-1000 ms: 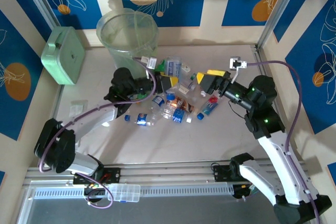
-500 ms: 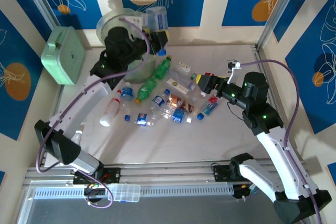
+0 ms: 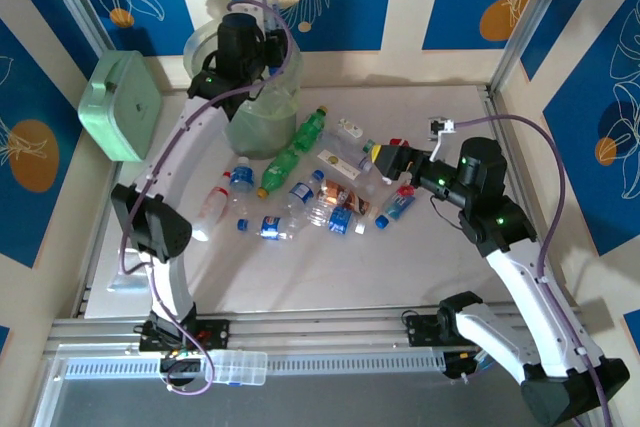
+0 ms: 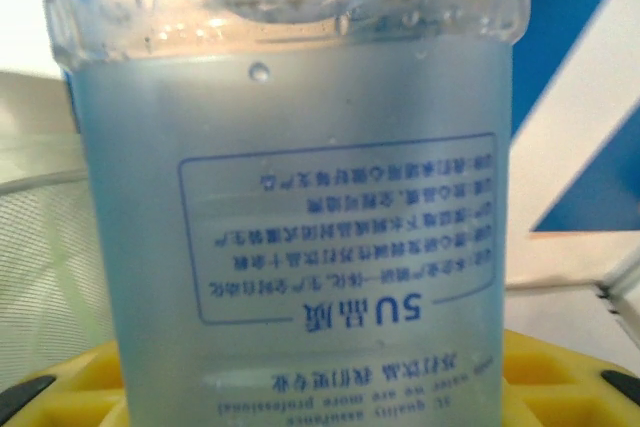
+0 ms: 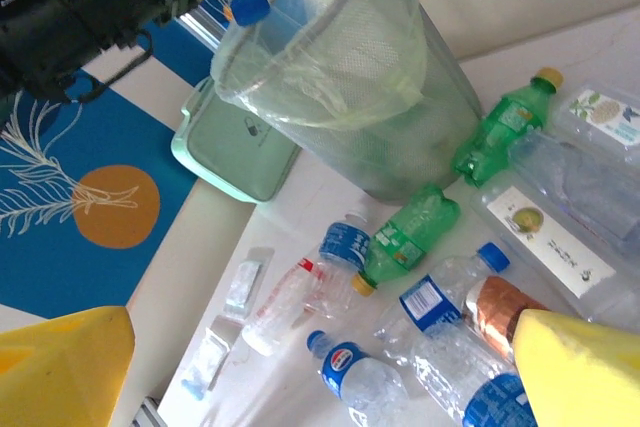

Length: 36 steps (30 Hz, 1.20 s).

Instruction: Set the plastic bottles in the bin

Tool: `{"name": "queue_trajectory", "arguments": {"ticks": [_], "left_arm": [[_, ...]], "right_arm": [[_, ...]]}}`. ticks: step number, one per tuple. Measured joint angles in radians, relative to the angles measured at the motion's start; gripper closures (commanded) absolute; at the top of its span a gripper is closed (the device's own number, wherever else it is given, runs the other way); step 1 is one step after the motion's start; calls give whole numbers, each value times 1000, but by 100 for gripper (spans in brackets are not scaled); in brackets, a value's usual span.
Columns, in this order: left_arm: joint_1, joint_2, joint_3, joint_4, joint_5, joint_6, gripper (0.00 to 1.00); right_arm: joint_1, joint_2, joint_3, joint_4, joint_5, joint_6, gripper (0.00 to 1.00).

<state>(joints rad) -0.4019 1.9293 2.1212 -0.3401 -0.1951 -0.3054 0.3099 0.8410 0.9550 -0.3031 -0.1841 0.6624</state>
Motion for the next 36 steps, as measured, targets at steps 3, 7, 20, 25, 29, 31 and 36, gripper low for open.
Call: {"name": "queue_trajectory", "arguments": {"ticks": [3,7,20,25,29,31,36], "left_arm": [[65,80,98,-45,11,-14,97],[124,180,206,-97,37,-27,96],[127,329,230,-210,36,-45,62],[133,364,230,-234,37,-83,40],[136,365,230,-245,38,-110,31],[137,365,230,-245,37,-111,28],[137,363,230,-245,39,-116,24]], "right_arm": [[0,0,-31,-1,-3,8,3],[0,0,-62,0,-3,19,3],[-5,26,-102,9,2,26,3],[-5,39,-126,22,2,37,3],[-10,39,-133,26,5,38,3],[-14,39,-133,29,4,41,3],[-22,38,-133,34,1,45,3]]}}
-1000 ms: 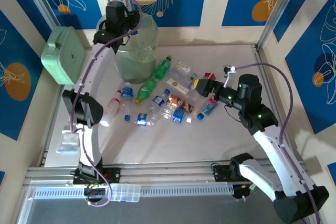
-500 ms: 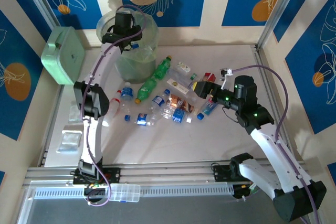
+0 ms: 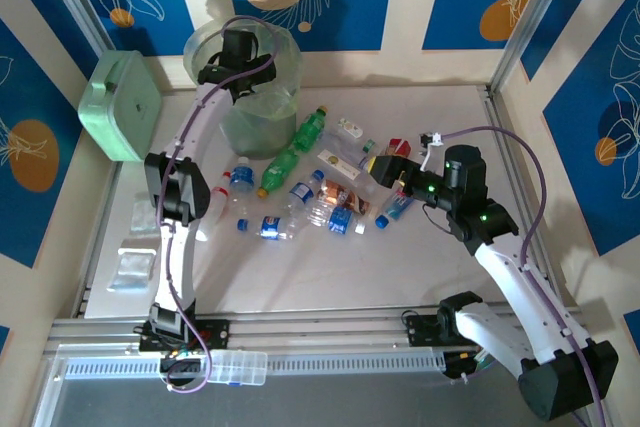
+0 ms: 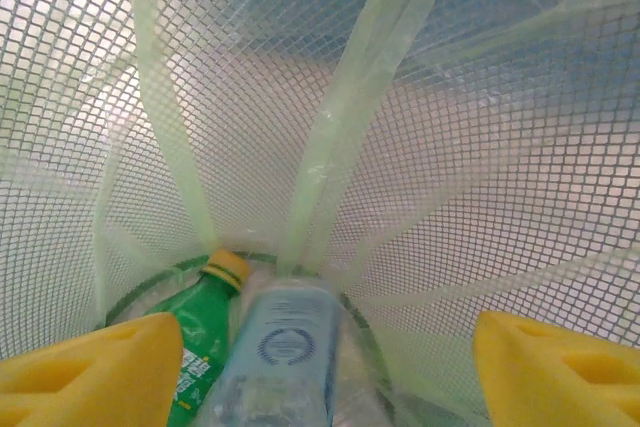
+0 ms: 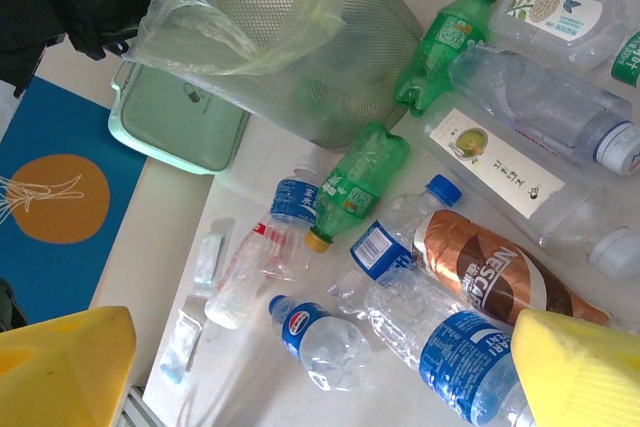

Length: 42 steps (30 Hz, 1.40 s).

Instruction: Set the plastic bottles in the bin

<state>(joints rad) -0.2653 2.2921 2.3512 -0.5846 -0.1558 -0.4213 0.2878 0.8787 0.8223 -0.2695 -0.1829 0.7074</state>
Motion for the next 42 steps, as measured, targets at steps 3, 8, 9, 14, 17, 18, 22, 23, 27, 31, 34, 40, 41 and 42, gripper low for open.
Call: {"name": "queue_trajectory", "arguments": {"ticks": [3,8,9,14,17,18,22,23,27,31,34,40,41,42], "left_arm": [[0,-7,0,-1,8,0,25],[-2,-58,0,-16,23,12,25],[-5,-80,-2,-21,24,20,26],[-42,-222,-35,-31,19,77,26],[-108,-352,-120,-18,1,120,26],[-136,-398,-159,-7,-6,133,26],[-248,-561,-325,37,-21,150,27],[-276,-595,-366,46,-23,151,26],[-350,-711,-535,74,-15,141,27],[-378,-811,-729,80,23,107,27],[-381,-864,-857,88,57,82,26],[-381,-961,-1062,137,122,79,26],[-381,-970,-1080,144,128,80,26],[-381,-975,-1092,153,131,81,26]], "right_arm": [[0,-4,1,-6,0,0,3],[-4,-23,27,-32,3,-5,3],[-7,-27,35,-39,4,-8,3],[-16,-58,62,-63,12,-18,4],[-17,-72,62,-83,13,-19,4],[-17,-73,62,-92,15,-19,5],[-17,-73,62,-133,31,-19,8],[-16,-72,62,-144,42,-18,9],[3,-71,62,-213,119,-3,10],[17,-56,57,-279,194,19,11],[30,-41,29,-293,227,46,12],[31,66,11,-351,351,156,18],[24,95,11,-364,381,177,18],[16,124,14,-377,403,193,18]]}}
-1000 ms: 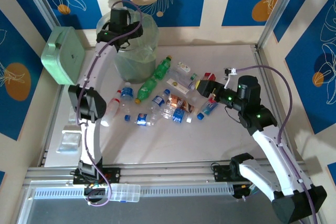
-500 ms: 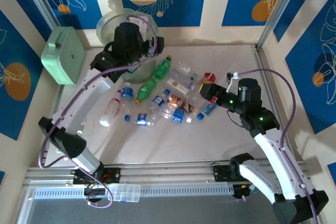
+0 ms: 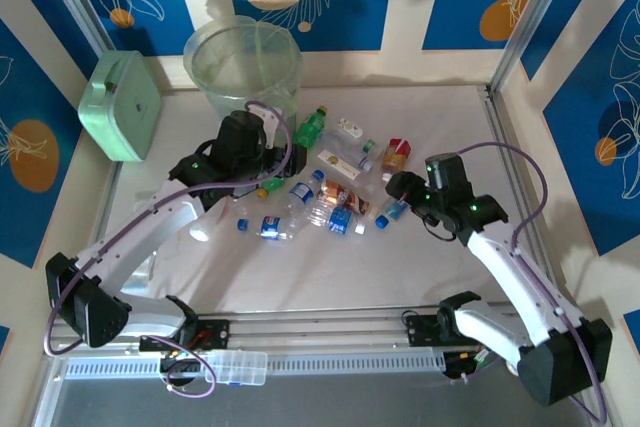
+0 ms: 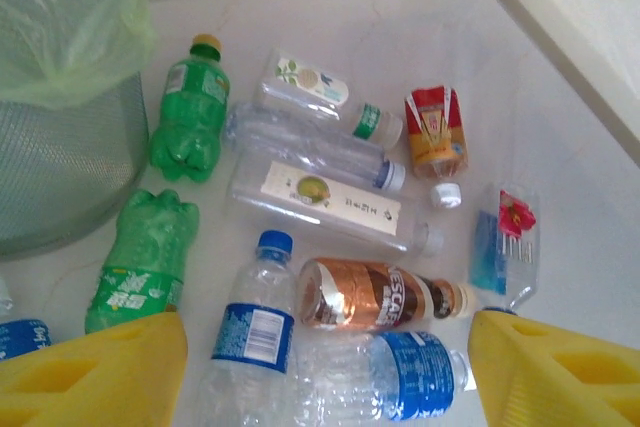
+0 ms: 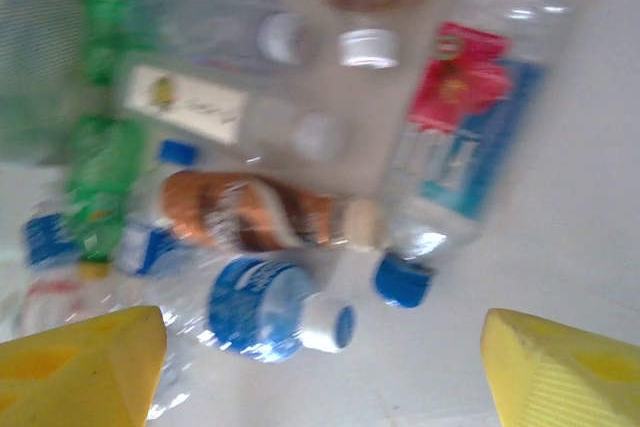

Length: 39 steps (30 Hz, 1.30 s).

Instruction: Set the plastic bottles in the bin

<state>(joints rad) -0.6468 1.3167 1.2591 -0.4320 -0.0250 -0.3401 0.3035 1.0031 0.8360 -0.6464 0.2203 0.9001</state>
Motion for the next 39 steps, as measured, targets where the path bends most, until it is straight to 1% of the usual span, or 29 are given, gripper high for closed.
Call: {"name": "queue_trajectory", "arguments": {"ticks": [3,7,10,15,20,22,23,26,28,31,39], "left_arm": [[0,-4,-28,32,0,1,27],[0,-4,-44,60,-1,0,27],[0,-7,-70,95,-2,0,27],[0,-11,-122,117,-3,0,27],[0,-11,-129,141,-2,0,27],[0,-10,-129,148,-2,0,27],[0,-10,-129,152,-1,0,27],[0,-2,-129,160,-1,0,27],[0,2,-130,160,-1,1,27],[0,2,-134,163,-2,1,27],[0,3,-137,163,-2,1,27]], "right_arm": [[-29,125,43,-55,60,35,20],[-56,347,196,-143,120,63,20],[-69,492,287,-167,130,74,18],[-92,622,316,-162,84,76,17],[-112,733,338,-130,-5,77,19],[-114,771,348,-118,-28,77,20],[-114,785,349,-110,-35,77,22],[-114,808,349,-105,-45,76,35],[-114,813,349,-105,-43,75,41],[-114,819,349,-110,-34,66,47],[-113,806,351,-126,4,47,50]]}}
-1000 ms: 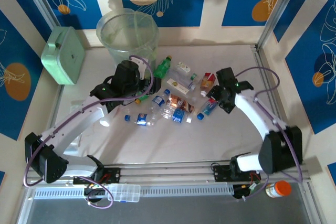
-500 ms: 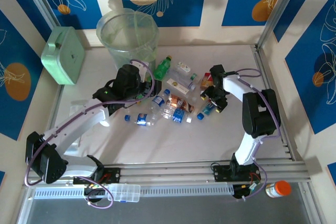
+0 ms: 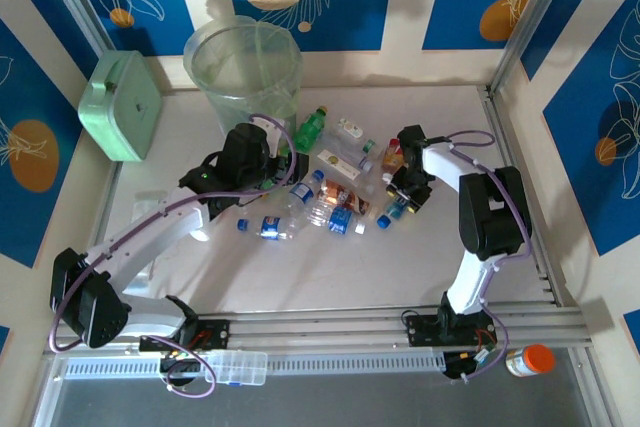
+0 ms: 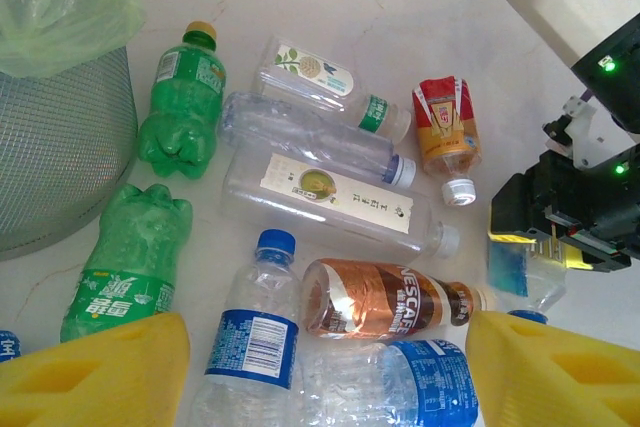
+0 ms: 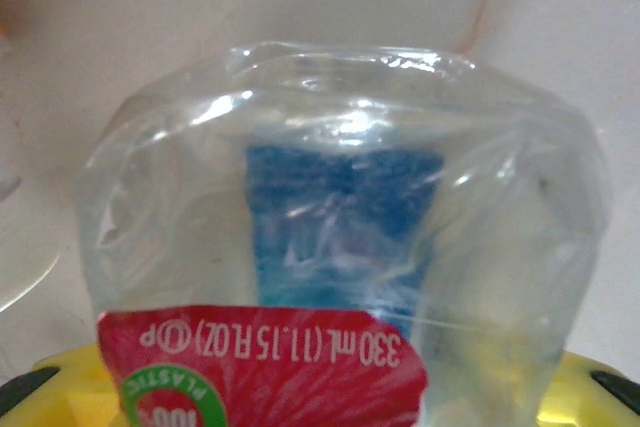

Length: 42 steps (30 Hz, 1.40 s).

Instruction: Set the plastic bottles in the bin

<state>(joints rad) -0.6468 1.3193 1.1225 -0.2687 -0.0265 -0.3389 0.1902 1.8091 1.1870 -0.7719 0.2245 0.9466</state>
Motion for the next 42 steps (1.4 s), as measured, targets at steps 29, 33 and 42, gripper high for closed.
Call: {"name": "queue_trajectory", "arguments": {"ticks": [29,33,42], "left_arm": [[-4,-9,-23,303,500,-133,14],[-6,-8,-61,465,624,-159,14],[-16,71,-201,995,847,-200,2]], "right_arm": [[217,-980,-406,517,-452,-725,55],[230,-990,-411,549,-570,-802,55],[243,-990,-417,623,-779,-833,55]]}}
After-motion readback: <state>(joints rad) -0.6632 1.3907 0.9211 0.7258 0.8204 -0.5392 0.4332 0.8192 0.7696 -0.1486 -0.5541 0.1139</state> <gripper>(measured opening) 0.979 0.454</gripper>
